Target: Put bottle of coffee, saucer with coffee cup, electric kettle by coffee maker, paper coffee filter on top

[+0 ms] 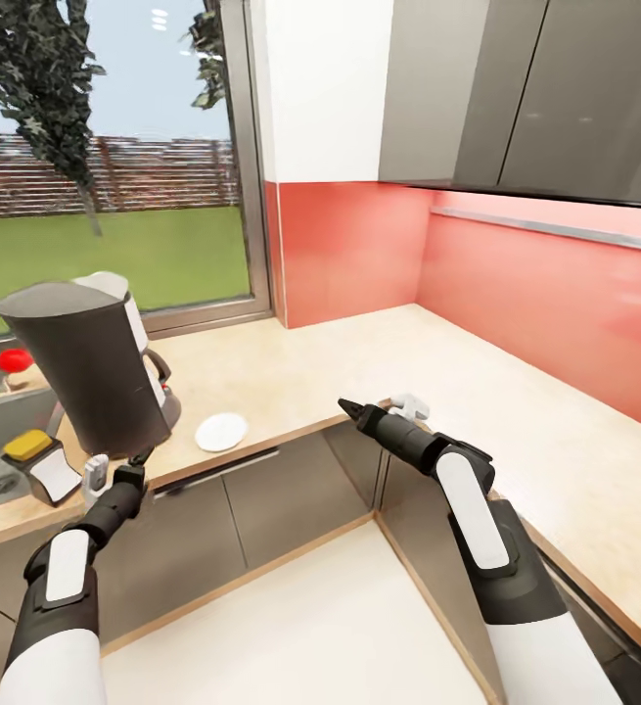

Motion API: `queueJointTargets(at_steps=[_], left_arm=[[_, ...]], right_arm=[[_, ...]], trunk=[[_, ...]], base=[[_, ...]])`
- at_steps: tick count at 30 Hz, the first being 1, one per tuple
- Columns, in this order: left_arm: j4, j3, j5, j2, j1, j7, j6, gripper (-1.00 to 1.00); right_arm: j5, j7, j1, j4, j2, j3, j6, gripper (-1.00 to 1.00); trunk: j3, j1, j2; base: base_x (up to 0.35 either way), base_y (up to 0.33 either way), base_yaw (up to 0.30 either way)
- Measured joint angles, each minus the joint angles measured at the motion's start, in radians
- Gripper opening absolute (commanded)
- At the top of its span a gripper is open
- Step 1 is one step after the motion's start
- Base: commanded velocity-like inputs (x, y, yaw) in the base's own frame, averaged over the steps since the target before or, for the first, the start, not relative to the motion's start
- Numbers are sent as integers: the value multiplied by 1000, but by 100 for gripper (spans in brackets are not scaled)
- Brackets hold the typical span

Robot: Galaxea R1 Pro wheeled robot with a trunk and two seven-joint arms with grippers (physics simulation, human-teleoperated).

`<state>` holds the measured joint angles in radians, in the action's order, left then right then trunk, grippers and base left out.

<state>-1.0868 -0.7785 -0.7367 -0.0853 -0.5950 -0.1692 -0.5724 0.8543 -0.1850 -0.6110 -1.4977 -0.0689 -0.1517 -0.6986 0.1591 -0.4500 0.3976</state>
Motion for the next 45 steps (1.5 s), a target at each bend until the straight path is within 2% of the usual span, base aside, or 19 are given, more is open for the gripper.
queueJointTargets(at_steps=[7,10,14,18,20,23,24,25,26,27,29,31,33,37,38,40,41,42,45], left_arm=[[8,1,1,-3,3,-6,-1,100],[32,6,0,-5,63,-37,-4,100],[37,35,3,0,205,-216,-13,100],[33,39,20,6,346,-269,-10,100],[41,39,94,16,443,-276,-2,100],[113,31,339,49,503,-274,104,100],[177,29,462,72,517,-272,200,100],[236,26,540,90,522,-270,274,100],[375,23,661,132,528,-266,430,100],[458,23,700,155,530,-262,509,100],[598,23,742,198,533,-248,662,100],[775,24,764,257,544,-180,866,100],[852,26,770,284,568,-98,982,100],[885,32,774,298,623,-46,1070,100],[891,36,784,298,642,-42,1101,100],[896,38,815,297,661,-42,1122,100],[898,39,876,297,681,-42,1131,100],[898,39,897,298,687,-41,1132,100],[899,39,1005,298,719,-38,1136,100]], right_arm=[[0,0,0,-1,0,0,0,100],[0,0,0,-1,0,0,0,100],[0,0,0,-1,0,-1,0,100],[0,0,0,-1,0,-2,0,100],[0,0,0,-1,-1,-5,0,100],[0,1,0,-1,-1,-7,0,100],[0,2,0,-1,-1,-9,0,100],[1,4,0,-1,-1,-11,0,100],[1,18,0,-1,-1,-13,0,100],[1,31,0,-1,-1,-13,0,100],[-1,66,0,1,-1,-14,0,100],[-17,113,0,6,0,-21,1,100],[-75,130,0,8,0,-55,1,100],[-177,138,0,10,0,-140,2,100],[-219,137,0,10,-1,-176,3,100],[-262,135,0,10,-2,-199,3,100],[-287,133,0,10,-2,-208,3,100],[-291,134,1,10,-2,-209,4,100],[-303,136,1,13,0,-212,19,100]], trunk=[[0,0,0],[0,0,0],[0,0,0],[0,1,0],[0,1,0],[0,1,0],[0,1,0],[0,1,0],[0,1,0],[0,1,0],[0,1,0],[0,1,0],[0,1,0],[1,1,0],[1,1,1],[1,1,0],[1,1,0],[0,1,0],[0,1,0]], base=[[-338,1,0],[-338,0,0],[-295,0,0],[-84,0,0],[-13,0,0],[-4,0,0],[-1,0,0],[0,0,0],[0,0,0],[0,0,0],[0,0,0],[0,0,0],[0,0,0],[0,0,0],[0,0,0],[0,0,0],[0,0,0],[0,0,0],[0,0,0]])
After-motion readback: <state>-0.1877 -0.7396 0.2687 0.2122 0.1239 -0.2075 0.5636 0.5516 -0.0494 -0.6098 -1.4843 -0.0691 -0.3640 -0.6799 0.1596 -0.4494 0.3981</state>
